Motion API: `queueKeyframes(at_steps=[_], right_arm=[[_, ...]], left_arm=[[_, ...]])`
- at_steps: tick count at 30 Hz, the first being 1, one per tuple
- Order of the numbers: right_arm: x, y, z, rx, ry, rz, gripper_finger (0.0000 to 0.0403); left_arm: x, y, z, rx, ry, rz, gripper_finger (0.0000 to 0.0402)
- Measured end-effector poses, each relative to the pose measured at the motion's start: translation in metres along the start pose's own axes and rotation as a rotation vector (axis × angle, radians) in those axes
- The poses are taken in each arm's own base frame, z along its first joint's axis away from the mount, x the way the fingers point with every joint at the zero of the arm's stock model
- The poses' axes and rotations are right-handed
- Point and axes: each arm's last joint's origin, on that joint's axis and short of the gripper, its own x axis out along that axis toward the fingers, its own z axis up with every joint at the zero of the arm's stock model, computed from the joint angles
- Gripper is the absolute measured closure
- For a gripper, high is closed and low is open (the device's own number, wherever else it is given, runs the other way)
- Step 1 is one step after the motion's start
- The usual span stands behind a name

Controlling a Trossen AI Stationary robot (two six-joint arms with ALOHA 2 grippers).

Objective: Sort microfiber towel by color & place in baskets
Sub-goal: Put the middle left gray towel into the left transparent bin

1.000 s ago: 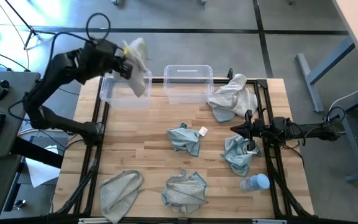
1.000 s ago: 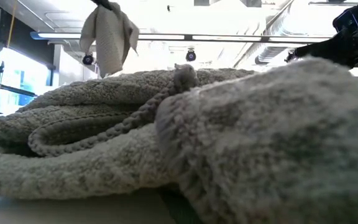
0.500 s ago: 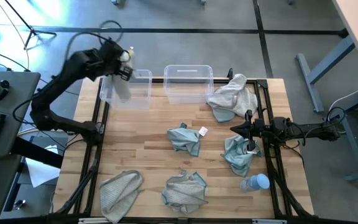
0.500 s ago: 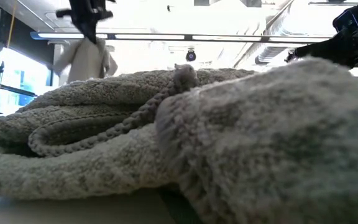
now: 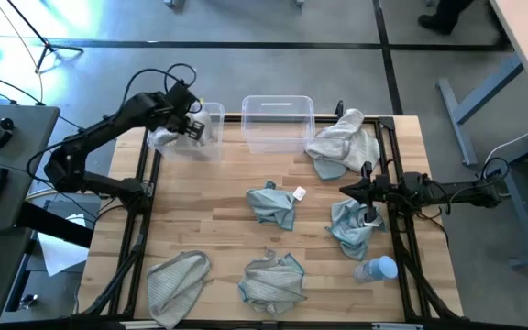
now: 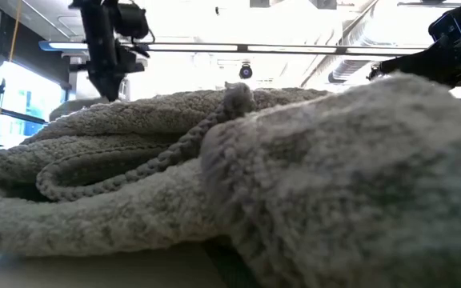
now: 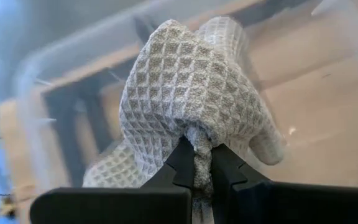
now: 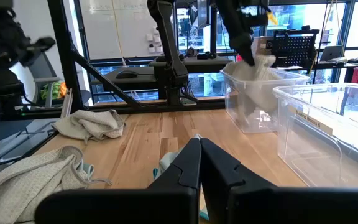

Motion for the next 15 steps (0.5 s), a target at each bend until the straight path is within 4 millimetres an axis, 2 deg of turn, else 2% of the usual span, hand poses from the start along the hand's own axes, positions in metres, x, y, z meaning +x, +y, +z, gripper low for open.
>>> queueKeyframes(at_steps=[6, 15], right_arm=[[0.0, 0.0, 0.0, 0.0, 0.0, 0.0, 0.0402], [0.0, 0.0, 0.0, 0.0, 0.0, -0.001, 0.0402]], left_arm=[[0.028, 0.005, 0.0, -0.114, -0.03, -0.085, 0.0384], [0.044, 0.007, 0.008, -0.125, -0.037, -0.068, 0.0331]])
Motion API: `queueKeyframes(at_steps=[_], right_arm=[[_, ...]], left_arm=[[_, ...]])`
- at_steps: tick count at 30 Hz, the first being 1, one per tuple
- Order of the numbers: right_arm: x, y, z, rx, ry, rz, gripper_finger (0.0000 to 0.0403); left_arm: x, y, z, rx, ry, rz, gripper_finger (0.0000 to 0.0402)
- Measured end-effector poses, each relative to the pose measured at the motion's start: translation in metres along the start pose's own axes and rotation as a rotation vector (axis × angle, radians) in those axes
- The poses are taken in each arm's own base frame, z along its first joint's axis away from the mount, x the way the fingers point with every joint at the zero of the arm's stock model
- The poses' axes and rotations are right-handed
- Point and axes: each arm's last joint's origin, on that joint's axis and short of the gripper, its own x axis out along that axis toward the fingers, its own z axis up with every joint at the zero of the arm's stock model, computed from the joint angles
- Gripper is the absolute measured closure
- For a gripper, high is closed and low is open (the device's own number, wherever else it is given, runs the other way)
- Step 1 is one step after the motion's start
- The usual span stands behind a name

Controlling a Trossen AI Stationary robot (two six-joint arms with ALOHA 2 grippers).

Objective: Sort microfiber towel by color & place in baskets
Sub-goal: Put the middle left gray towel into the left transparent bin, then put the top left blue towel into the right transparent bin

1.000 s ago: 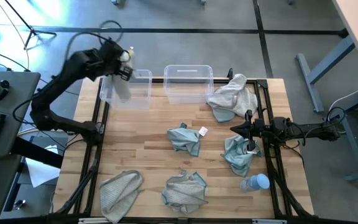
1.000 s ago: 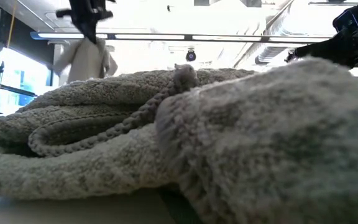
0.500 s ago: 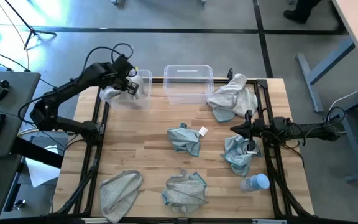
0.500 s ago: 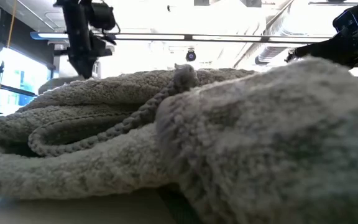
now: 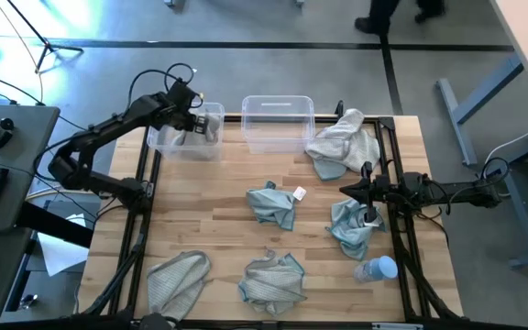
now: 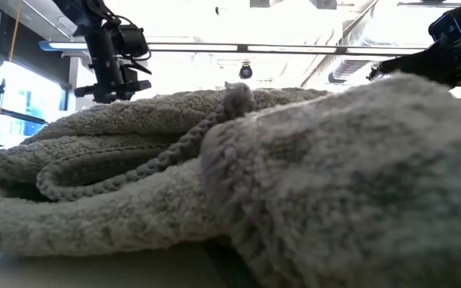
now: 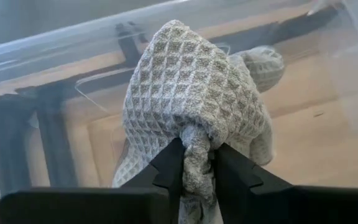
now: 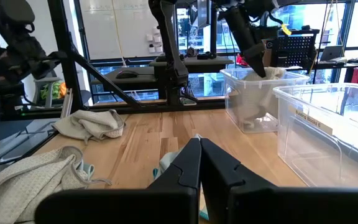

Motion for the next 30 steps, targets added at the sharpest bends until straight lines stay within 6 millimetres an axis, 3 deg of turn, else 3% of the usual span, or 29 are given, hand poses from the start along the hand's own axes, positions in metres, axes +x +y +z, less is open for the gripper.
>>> queueKeyframes(at_steps=[8, 16, 22, 26, 30], right_arm=[[0.0, 0.0, 0.0, 0.0, 0.0, 0.0, 0.0402], [0.0, 0.0, 0.0, 0.0, 0.001, 0.0, 0.0402], [0.0, 0.0, 0.0, 0.0, 0.0, 0.001, 0.0402], [0.0, 0.0, 0.0, 0.0, 0.0, 0.001, 0.0402], [0.0, 0.0, 0.0, 0.0, 0.0, 0.0, 0.0402]], left_arm=[[0.007, -0.002, 0.001, 0.024, 0.026, 0.0, 0.0274], [-0.017, -0.005, 0.02, 0.046, -0.023, -0.019, 0.0256], [-0.04, -0.017, 0.024, 0.082, -0.051, -0.083, 0.0257], [-0.062, -0.031, 0.014, 0.08, -0.099, -0.129, 0.0286], [-0.092, -0.047, -0.004, 0.087, -0.164, -0.229, 0.0362]])
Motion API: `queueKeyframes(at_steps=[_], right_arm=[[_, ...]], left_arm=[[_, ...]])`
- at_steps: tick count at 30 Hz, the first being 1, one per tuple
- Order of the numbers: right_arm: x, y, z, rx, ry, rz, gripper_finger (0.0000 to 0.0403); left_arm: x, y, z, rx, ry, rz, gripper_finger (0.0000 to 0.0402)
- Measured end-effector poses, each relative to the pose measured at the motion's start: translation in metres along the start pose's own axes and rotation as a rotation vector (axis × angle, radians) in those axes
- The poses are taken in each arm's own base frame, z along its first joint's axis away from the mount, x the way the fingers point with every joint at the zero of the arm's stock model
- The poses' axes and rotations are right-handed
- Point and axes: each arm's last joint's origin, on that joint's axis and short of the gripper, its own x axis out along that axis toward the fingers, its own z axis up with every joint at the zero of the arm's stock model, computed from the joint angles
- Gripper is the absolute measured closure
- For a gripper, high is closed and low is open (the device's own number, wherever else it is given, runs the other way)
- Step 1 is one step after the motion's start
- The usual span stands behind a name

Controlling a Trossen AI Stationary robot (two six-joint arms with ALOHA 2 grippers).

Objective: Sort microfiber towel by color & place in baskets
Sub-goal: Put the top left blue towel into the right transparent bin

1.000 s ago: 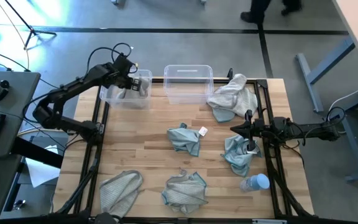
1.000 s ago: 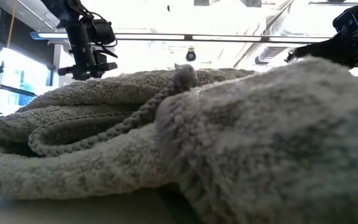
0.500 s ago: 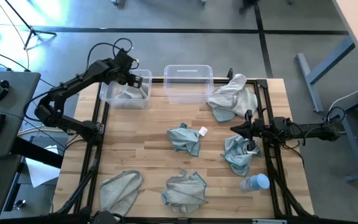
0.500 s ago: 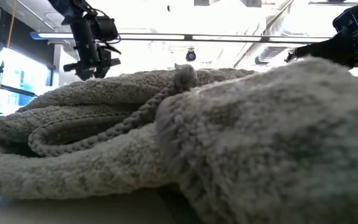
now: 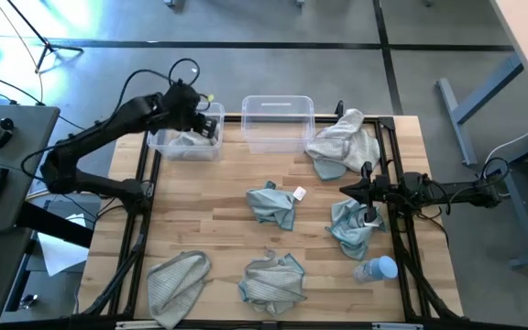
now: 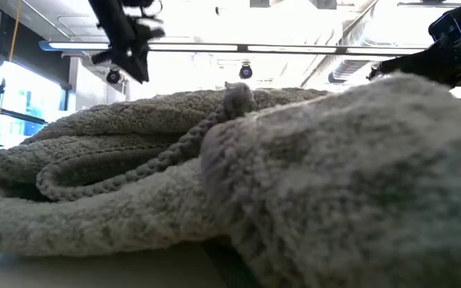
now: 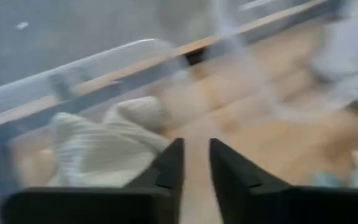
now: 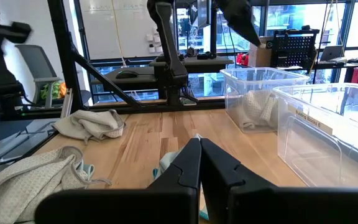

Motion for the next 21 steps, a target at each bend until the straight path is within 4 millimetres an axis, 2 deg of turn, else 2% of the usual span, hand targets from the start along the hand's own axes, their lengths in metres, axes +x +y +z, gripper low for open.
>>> queueKeyframes(at_steps=[2, 8, 12, 16, 21], right_arm=[[0.0, 0.0, 0.0, 0.0, 0.0, 0.0, 0.0402], [0.0, 0.0, 0.0, 0.0, 0.0, 0.0, 0.0402], [0.0, 0.0, 0.0, 0.0, 0.0, 0.0, 0.0402], [0.0, 0.0, 0.0, 0.0, 0.0, 0.0, 0.0402], [0.0, 0.0, 0.0, 0.0, 0.0, 0.0, 0.0402]], left_arm=[[-0.015, -0.01, -0.007, -0.005, -0.038, -0.049, 0.0391], [-0.053, -0.038, -0.03, 0.002, -0.124, -0.183, 0.04], [-0.071, -0.065, -0.043, 0.058, -0.192, -0.327, 0.0401], [-0.08, -0.091, -0.056, 0.069, -0.223, -0.424, 0.0401], [-0.075, -0.122, -0.081, 0.215, -0.164, -0.469, 0.0401]])
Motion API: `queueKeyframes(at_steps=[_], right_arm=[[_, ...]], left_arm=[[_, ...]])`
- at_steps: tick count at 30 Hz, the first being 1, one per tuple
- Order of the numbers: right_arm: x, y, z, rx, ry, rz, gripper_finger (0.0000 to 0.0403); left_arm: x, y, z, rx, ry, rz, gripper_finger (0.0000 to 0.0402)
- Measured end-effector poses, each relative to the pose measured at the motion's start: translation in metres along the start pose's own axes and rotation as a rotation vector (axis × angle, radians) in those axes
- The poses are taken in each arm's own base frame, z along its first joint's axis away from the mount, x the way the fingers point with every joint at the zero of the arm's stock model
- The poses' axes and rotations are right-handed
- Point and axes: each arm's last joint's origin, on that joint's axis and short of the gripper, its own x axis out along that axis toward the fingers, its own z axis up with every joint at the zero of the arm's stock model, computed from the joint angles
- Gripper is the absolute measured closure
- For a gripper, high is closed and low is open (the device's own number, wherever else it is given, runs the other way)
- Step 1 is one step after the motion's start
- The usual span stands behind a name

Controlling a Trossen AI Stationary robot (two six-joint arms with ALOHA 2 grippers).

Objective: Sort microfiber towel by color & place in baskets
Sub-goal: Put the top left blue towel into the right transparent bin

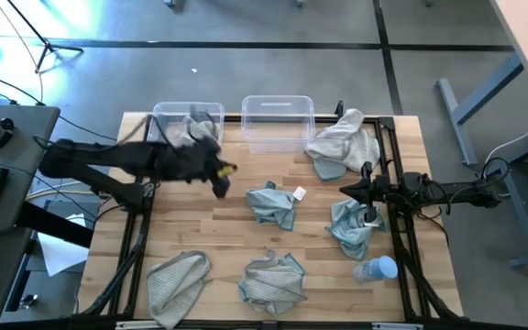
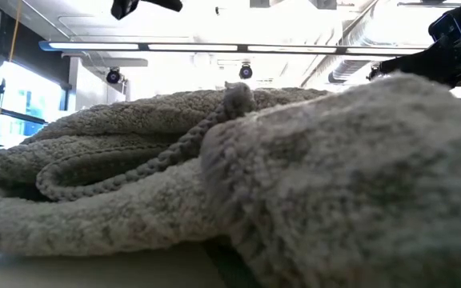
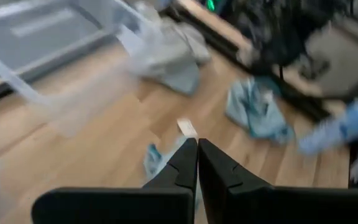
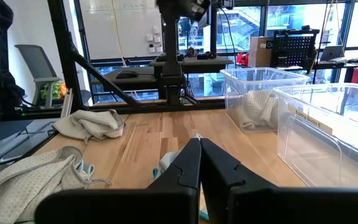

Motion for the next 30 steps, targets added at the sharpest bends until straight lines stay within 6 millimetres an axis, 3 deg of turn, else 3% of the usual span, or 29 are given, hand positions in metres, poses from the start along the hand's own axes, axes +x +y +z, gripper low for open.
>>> queueKeyframes(at_steps=[11, 16, 20, 24, 30], right_arm=[[0.0, 0.0, 0.0, 0.036, 0.0, 0.0, 0.0402], [-0.001, -0.001, 0.007, 0.104, -0.019, -0.032, 0.0402], [-0.004, 0.0, 0.03, 0.097, -0.064, -0.061, 0.0402], [0.0, 0.002, 0.057, 0.071, -0.014, -0.122, 0.0403], [0.035, 0.012, 0.093, 0.11, 0.135, -0.191, 0.0403]], left_arm=[[0.067, -0.048, -0.049, 0.127, 0.205, -0.045, 0.0401], [0.083, -0.065, -0.066, 0.257, 0.249, -0.141, 0.0401], [0.08, -0.072, -0.077, 0.395, 0.231, -0.143, 0.0401], [0.068, -0.064, -0.092, 0.44, 0.209, -0.112, 0.0401], [0.04, -0.037, -0.117, 0.404, 0.147, -0.177, 0.0401]])
